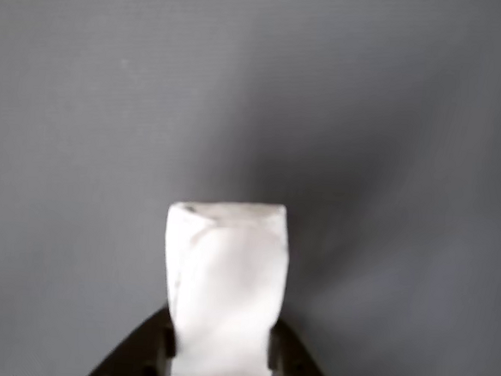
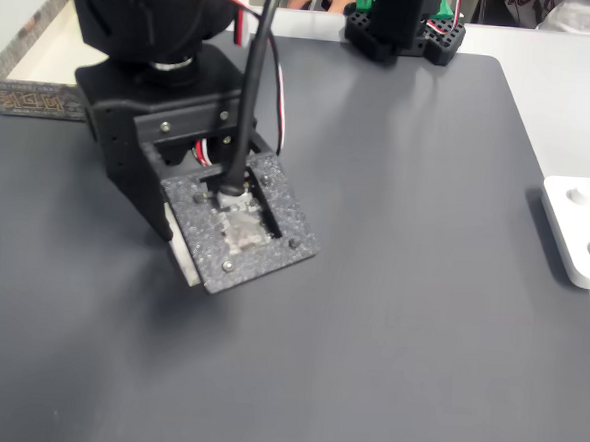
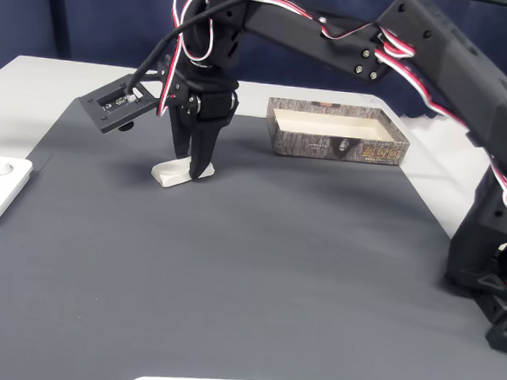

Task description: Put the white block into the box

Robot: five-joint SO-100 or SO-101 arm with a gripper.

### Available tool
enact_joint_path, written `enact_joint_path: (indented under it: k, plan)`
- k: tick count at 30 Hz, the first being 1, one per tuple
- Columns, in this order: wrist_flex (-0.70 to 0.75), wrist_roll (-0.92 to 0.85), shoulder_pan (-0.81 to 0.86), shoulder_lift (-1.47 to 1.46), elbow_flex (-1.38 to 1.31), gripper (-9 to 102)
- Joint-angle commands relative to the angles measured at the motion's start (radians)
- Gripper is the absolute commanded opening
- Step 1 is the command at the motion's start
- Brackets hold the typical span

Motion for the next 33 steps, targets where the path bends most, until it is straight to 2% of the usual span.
enact_joint_path:
  k: [1,14,33]
  plan:
    - [0.023,0.002,-0.021,0.101,-0.020,-2]
    - [0.026,-0.021,-0.021,0.140,-0.025,-2]
    - [0.034,-0.044,0.012,0.453,0.130,-2]
